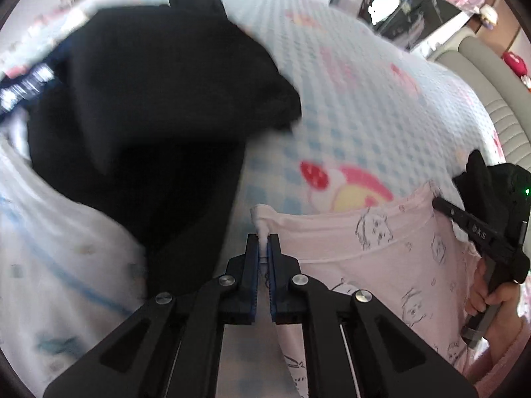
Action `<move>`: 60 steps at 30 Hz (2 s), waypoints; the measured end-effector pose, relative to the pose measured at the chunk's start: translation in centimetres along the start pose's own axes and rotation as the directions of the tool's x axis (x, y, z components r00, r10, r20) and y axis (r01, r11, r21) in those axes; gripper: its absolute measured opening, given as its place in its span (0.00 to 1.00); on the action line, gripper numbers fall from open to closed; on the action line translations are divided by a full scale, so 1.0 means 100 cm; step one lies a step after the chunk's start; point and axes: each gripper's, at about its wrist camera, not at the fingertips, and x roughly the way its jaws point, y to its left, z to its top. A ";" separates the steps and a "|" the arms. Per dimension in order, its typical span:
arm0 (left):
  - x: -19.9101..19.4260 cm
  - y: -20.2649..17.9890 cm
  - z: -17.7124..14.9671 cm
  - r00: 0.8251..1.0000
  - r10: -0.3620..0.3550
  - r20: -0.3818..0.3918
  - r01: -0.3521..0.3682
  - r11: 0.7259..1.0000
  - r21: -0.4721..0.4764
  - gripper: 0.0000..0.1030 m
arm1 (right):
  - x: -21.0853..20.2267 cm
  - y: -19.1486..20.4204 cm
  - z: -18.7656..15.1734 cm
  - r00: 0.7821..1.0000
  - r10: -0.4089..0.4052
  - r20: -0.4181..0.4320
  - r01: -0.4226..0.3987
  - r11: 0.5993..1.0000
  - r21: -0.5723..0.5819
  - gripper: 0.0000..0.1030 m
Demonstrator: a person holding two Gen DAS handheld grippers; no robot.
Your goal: Fold clothes
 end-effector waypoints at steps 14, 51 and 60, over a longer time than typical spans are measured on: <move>-0.076 -0.050 -0.073 0.993 -0.091 0.077 0.082 0.991 0.110 0.37 | -0.068 -0.006 -0.004 0.990 0.140 0.025 -0.141 0.985 0.099 0.39; 0.048 -0.289 -0.041 0.996 -0.066 -0.062 0.083 0.943 0.322 0.36 | -0.109 -0.187 -0.130 0.988 -0.108 -0.111 0.140 0.928 0.346 0.34; 0.000 -0.267 -0.054 0.993 -0.103 -0.056 0.115 0.936 0.331 0.14 | -0.158 -0.149 -0.126 0.994 -0.108 0.025 0.098 0.963 0.253 0.07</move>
